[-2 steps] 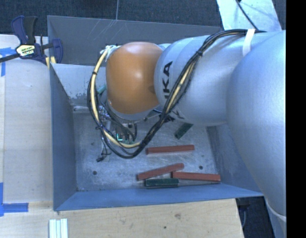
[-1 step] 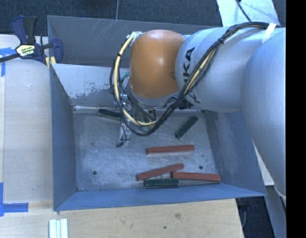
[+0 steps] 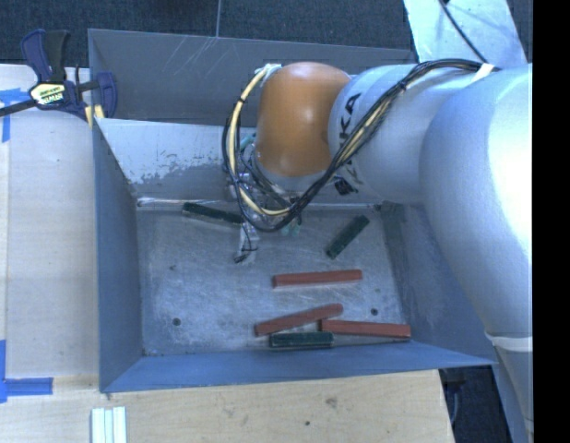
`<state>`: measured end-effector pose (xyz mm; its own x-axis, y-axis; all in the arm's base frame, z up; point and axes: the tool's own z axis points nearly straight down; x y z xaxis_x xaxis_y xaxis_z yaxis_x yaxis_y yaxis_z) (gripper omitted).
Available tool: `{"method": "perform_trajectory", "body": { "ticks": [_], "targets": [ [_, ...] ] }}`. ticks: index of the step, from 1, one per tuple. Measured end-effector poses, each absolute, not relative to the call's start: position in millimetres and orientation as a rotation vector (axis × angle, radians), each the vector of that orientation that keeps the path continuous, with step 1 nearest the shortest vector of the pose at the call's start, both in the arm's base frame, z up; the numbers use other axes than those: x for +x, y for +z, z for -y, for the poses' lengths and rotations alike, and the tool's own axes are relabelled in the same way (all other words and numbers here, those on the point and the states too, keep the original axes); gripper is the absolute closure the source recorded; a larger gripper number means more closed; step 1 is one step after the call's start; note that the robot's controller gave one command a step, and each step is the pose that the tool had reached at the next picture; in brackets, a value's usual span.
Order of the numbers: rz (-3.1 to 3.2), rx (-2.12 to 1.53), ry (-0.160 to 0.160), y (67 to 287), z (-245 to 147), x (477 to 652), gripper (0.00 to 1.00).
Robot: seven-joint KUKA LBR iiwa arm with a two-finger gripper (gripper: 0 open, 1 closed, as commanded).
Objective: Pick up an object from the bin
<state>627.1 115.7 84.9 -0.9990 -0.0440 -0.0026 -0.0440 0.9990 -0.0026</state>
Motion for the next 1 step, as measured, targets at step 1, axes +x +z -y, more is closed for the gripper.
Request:
{"method": "perform_trajectory", "body": {
  "ticks": [1],
  "targets": [
    [-3.137, -0.073, 0.002, 89.2, -119.8, 626.0, 1.00]
  ]
}}
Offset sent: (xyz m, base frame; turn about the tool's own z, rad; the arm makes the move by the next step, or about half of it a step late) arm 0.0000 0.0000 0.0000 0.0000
